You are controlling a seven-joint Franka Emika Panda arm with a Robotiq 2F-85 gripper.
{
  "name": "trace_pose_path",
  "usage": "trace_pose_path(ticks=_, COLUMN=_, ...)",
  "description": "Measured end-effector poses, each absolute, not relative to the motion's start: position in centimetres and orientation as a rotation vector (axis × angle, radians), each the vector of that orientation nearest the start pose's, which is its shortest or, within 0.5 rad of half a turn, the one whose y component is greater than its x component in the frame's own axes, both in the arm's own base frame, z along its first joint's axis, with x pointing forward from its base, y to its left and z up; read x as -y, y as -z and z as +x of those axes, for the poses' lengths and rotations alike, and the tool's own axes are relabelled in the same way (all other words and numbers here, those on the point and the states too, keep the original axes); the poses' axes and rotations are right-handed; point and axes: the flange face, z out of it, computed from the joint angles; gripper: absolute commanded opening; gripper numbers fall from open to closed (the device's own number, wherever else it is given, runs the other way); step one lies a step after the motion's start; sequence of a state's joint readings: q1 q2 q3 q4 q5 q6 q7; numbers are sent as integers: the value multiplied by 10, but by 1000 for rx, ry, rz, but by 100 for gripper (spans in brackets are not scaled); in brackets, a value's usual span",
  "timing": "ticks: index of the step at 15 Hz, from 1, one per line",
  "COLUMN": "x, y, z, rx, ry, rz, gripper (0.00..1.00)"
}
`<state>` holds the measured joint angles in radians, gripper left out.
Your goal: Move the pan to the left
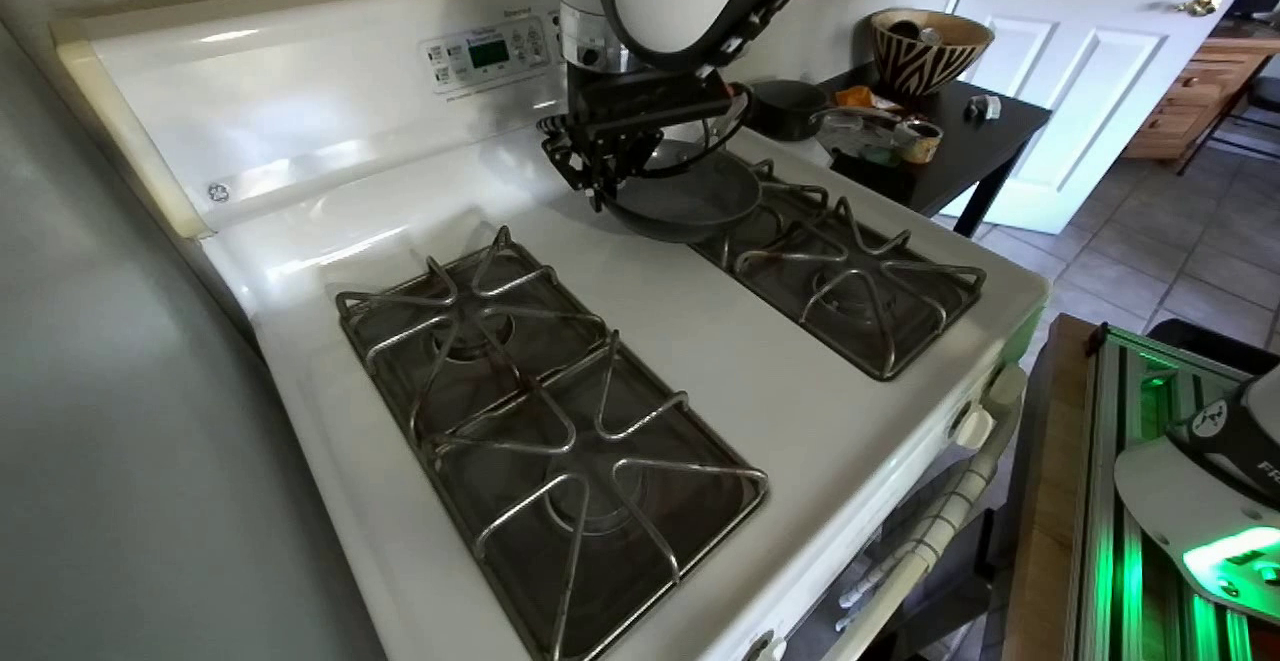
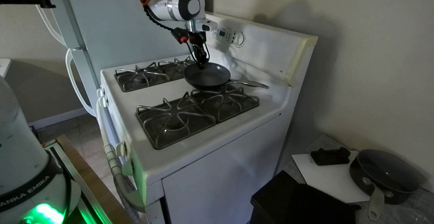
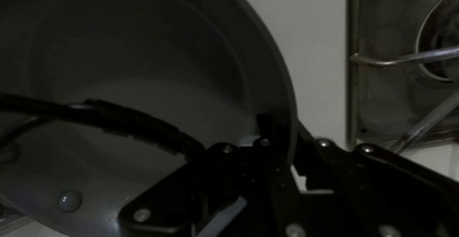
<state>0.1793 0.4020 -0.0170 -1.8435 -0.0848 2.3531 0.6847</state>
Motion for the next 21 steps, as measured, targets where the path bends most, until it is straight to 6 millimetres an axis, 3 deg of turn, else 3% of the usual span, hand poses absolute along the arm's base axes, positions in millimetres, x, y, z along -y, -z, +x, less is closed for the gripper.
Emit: trace_pose_path(ticks=21, x=-143, y=-313, z=655, rx=-688, ry=136, rz=-3095, gripper=2)
